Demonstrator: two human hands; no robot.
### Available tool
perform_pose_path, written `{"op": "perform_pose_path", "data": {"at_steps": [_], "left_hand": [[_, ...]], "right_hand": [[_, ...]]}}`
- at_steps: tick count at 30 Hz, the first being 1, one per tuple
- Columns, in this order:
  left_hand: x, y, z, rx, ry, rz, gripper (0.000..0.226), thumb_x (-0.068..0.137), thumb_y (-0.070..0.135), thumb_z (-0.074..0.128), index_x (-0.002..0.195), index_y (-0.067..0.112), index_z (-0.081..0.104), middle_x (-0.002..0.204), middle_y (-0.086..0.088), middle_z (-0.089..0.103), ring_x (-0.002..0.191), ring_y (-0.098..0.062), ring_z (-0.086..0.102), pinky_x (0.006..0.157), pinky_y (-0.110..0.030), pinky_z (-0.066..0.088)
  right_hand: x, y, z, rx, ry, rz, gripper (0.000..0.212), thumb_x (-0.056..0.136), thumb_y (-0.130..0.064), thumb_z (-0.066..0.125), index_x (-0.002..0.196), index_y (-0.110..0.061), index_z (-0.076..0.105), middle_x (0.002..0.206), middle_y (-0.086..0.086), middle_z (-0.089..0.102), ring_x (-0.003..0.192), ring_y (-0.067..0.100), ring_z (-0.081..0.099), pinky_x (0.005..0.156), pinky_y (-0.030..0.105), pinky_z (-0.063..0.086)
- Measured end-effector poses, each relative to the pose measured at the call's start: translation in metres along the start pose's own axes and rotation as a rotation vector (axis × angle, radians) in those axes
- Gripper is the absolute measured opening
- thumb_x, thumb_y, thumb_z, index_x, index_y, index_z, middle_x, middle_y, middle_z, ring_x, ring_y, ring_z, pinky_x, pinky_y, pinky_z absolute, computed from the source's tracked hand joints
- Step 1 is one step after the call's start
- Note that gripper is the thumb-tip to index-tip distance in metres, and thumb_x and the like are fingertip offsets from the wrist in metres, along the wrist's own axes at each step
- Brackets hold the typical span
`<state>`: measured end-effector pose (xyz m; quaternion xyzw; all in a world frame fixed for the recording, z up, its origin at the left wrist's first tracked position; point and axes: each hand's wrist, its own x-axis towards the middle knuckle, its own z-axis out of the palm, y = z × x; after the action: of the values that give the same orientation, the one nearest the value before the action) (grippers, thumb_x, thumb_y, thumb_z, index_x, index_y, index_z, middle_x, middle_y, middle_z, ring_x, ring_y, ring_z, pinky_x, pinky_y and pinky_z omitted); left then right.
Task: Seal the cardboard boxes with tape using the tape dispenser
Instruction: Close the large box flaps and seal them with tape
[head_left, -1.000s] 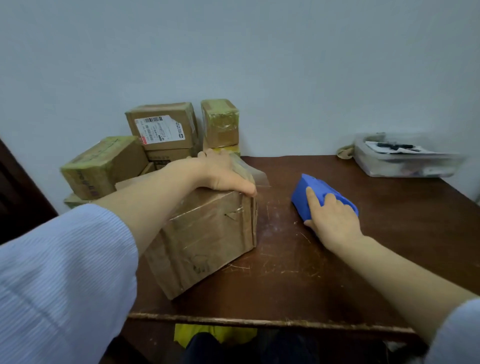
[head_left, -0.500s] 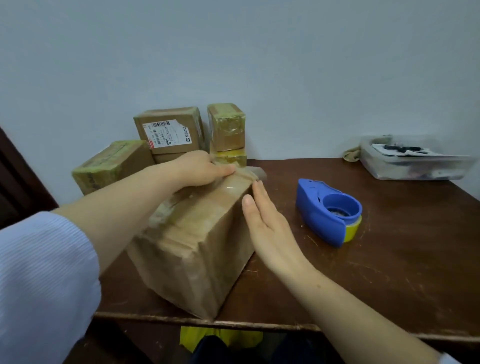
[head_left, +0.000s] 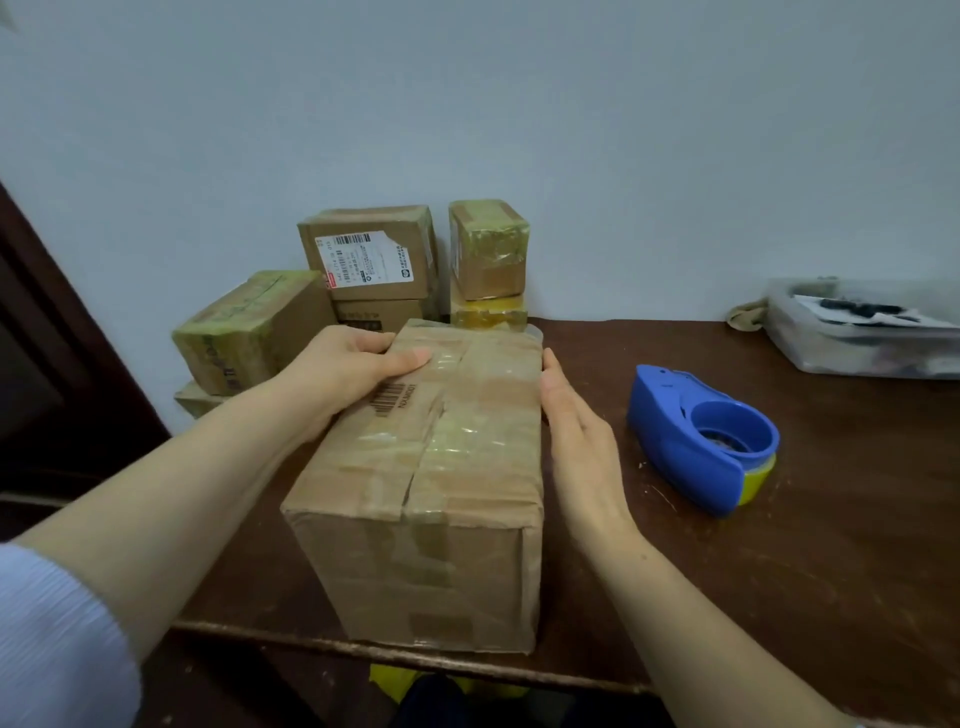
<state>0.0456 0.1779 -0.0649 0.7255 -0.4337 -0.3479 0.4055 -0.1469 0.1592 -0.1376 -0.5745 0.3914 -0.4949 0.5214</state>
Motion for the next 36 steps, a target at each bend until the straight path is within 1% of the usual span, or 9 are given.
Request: {"op": "perform_pose_path", "data": {"at_steps": [5,9,15,20,23,27,29,32,36], "left_hand": [[-0.006,0.004,0.005,0.038,-0.034,-0.060,0.020,0.091,0.037,0.062,0.094,0.020,0.071,0.084,-0.002,0.073,0.068,-0.014,0.068,0.060,-0.022,0.050],[-0.011,0.010,0.003,-0.034,-0.094,-0.229,0.029,0.088,0.043,0.064,0.095,0.015,0.069,0.081,-0.008,0.073,0.072,-0.024,0.069,0.069,-0.032,0.054],[-0.004,0.010,0.001,-0.001,0.091,0.020,0.064,0.077,0.034,0.078,0.133,0.012,0.055,0.121,-0.006,0.065,0.105,-0.023,0.064,0.097,-0.042,0.050],[-0.004,0.003,0.001,-0.014,-0.018,0.023,0.051,0.084,0.026,0.072,0.132,0.015,0.056,0.101,-0.001,0.072,0.083,-0.013,0.069,0.071,-0.024,0.055],[-0.003,-0.001,0.000,-0.038,-0.067,0.002,0.023,0.089,0.029,0.065,0.110,0.019,0.070,0.086,0.000,0.075,0.070,-0.011,0.070,0.064,-0.021,0.056],[-0.003,-0.003,0.002,-0.124,-0.177,-0.198,0.031,0.089,0.040,0.062,0.097,0.012,0.072,0.079,-0.007,0.074,0.063,-0.019,0.068,0.073,-0.030,0.054],[-0.003,-0.002,0.000,-0.088,-0.176,-0.238,0.040,0.091,0.045,0.056,0.111,0.012,0.068,0.094,-0.009,0.073,0.079,-0.023,0.069,0.090,-0.037,0.049],[0.004,0.002,-0.011,0.384,0.101,0.164,0.054,0.099,0.040,0.044,0.149,0.022,0.032,0.155,0.000,0.030,0.143,-0.018,0.027,0.117,-0.034,0.011],[0.006,0.025,-0.006,0.586,-0.112,0.540,0.041,0.103,0.026,0.040,0.143,0.023,0.043,0.152,0.010,0.033,0.143,-0.003,0.018,0.112,-0.019,0.003]], "right_hand": [[-0.001,0.021,0.003,-0.060,0.065,0.039,0.041,0.090,-0.063,0.040,0.127,-0.050,0.050,0.133,-0.018,0.055,0.128,0.004,0.047,0.111,0.039,0.036],[-0.007,0.023,-0.010,-0.230,0.041,0.070,0.042,0.098,-0.049,0.036,0.126,-0.028,0.059,0.125,-0.010,0.062,0.114,0.004,0.054,0.107,0.027,0.034],[0.014,-0.010,-0.013,-0.140,-0.041,-0.111,0.042,0.099,-0.045,0.033,0.141,-0.039,0.036,0.149,-0.021,0.033,0.133,-0.008,0.027,0.115,0.024,0.020],[0.009,0.002,0.004,-0.050,-0.070,-0.078,0.032,0.091,-0.062,0.028,0.121,-0.071,0.023,0.151,-0.015,0.033,0.139,0.005,0.030,0.119,0.036,0.021],[0.002,0.019,0.002,-0.157,-0.098,-0.055,0.028,0.096,-0.061,0.025,0.114,-0.078,0.012,0.151,-0.014,0.033,0.138,0.005,0.029,0.113,0.014,0.012],[-0.010,0.044,-0.014,-0.212,-0.163,0.035,0.054,0.089,-0.069,0.025,0.140,-0.052,0.026,0.149,-0.018,0.035,0.139,0.002,0.028,0.109,0.012,0.014],[-0.006,0.039,-0.028,-0.330,-0.155,0.018,0.055,0.093,-0.062,0.027,0.143,-0.038,0.035,0.148,-0.017,0.036,0.138,-0.001,0.028,0.103,0.005,0.011],[0.014,-0.004,-0.043,-0.355,-0.005,-0.151,0.043,0.099,-0.043,0.033,0.138,-0.031,0.045,0.146,-0.018,0.038,0.130,-0.009,0.028,0.102,0.006,0.016],[0.059,-0.058,-0.013,-0.718,-0.303,-0.359,0.041,0.102,-0.035,0.029,0.135,-0.028,0.052,0.144,-0.016,0.042,0.135,-0.001,0.030,0.111,0.018,0.006]]}}
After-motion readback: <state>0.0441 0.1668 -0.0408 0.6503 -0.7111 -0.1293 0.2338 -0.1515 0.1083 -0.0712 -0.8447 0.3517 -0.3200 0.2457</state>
